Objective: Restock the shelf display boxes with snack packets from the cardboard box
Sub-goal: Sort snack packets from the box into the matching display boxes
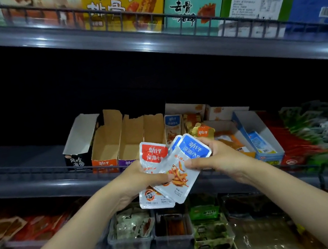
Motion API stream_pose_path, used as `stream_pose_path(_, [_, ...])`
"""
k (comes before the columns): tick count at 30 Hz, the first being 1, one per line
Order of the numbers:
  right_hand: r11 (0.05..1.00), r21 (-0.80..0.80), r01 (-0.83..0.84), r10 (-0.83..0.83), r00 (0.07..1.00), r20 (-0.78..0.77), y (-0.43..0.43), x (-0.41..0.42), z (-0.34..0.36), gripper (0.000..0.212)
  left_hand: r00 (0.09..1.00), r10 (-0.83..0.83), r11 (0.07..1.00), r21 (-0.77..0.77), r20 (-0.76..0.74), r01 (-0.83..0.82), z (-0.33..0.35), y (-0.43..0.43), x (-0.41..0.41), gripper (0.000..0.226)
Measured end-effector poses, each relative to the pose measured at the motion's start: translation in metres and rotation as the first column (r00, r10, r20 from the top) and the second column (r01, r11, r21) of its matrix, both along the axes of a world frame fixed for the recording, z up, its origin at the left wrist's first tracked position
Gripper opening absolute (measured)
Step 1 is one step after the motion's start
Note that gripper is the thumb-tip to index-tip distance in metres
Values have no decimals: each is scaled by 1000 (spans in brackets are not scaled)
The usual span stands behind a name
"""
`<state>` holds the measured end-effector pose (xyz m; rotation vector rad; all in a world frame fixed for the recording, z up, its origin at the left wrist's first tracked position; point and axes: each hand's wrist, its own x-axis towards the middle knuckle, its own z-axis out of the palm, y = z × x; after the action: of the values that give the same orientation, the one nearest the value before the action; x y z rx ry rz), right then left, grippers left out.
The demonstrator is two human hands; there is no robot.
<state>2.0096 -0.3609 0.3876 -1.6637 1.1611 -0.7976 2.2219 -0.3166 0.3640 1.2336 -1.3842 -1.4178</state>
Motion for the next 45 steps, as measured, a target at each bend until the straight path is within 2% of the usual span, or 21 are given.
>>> stream_pose_path(6, [994, -11, -110, 110, 993, -40, -25, 5, 23, 31, 998, -49, 998, -25, 45, 51, 8, -23, 9, 24])
stream_pose_path(8, [991, -48, -123, 119, 990, -72, -37, 5, 28, 31, 998, -53, 998, -35, 40, 55, 11, -33, 11, 23])
stream_pose_path(11, [987, -137, -84, 71, 993, -98, -60, 6, 35, 36, 1000, 5, 999, -52, -3, -5, 14, -53, 10, 18])
stream_pose_path(15, [976, -217, 26, -51, 993, -109, -102, -1, 52, 41, 982, 187, 980, -67, -18, -188, 12, -87, 19, 18])
stream_pose_path(19, [924, -349, 154, -234, 952, -197, -142, -3, 74, 41, 973, 215, 976, -16, -88, -217, 7, -118, 33, 29])
stream_pose_path(22, [911, -411, 40, -174, 939, -296, -169, 3, 80, 36, 964, 215, 977, 31, -155, -213, 2, -133, 36, 27])
stream_pose_path(25, [887, -458, -59, -189, 858, -478, -198, 13, 72, 28, 967, 194, 981, 32, -167, -192, -1, -143, 35, 28])
stream_pose_path(30, [889, -437, -138, -175, 779, -602, -233, 28, 53, 27, 975, 164, 986, 32, -152, -161, -5, -156, 34, 28])
stream_pose_path(35, [870, -443, -216, -139, 755, -641, -252, 37, 27, 57, 984, 141, 990, 26, -112, -139, -9, -161, 35, 29])
stream_pose_path(40, [822, -520, -234, -253, 667, -701, -260, 38, -1, 58, 985, 143, 990, 16, -97, -142, -12, -161, 33, 27])
stream_pose_path(45, [694, -628, -351, -466, 446, -764, -264, 41, -11, 64, 981, 156, 988, 24, -118, -154, -12, -165, 33, 25])
